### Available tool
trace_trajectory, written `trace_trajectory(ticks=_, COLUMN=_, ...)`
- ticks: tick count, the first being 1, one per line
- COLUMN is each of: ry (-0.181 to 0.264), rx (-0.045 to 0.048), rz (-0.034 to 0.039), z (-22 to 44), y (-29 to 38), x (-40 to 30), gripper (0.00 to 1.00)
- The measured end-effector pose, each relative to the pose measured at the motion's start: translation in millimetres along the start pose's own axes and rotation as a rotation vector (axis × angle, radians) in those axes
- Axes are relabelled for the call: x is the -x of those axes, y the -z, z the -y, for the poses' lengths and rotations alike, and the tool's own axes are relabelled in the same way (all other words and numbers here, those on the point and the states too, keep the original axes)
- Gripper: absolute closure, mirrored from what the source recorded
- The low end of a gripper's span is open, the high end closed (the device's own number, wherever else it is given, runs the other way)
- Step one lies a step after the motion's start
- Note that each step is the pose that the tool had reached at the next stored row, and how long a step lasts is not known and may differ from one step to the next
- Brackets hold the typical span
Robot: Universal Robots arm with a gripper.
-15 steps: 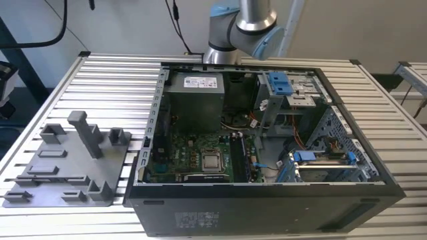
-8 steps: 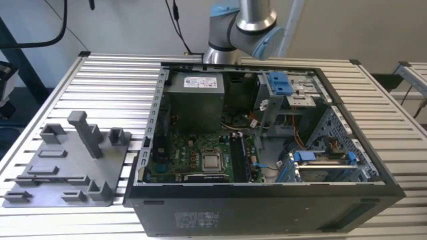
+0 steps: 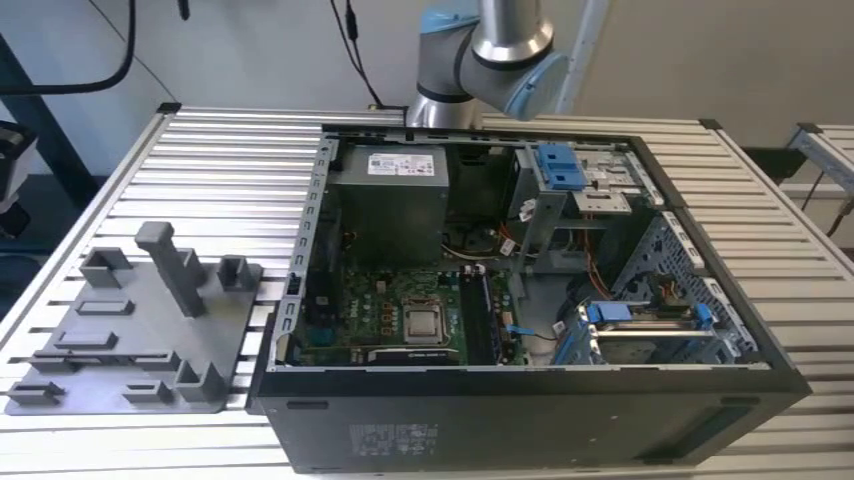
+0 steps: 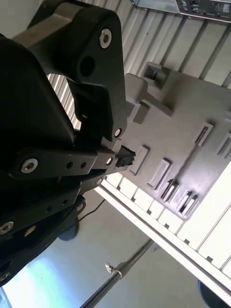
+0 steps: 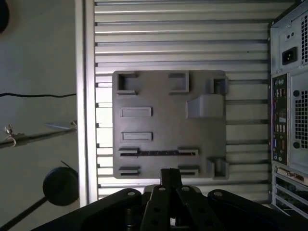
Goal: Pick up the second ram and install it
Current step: 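Pick up the second ram and move it above second insertion slot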
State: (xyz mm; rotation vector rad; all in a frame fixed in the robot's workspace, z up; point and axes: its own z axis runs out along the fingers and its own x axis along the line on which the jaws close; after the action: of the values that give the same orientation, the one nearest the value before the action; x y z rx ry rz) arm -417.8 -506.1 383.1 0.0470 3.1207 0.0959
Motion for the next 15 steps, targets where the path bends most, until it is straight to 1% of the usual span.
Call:
trace_trajectory(ticks=7, ry=0.064, rx=0.0009, rz=-0.0040, z=0.0, y=0.1, x=0.0, gripper=0.89)
trace_trajectory(ticks=15, ry=0.152, rx=0.0012, rz=-0.0095, z=0.1, y=0.1, x=-0.6, gripper=0.89)
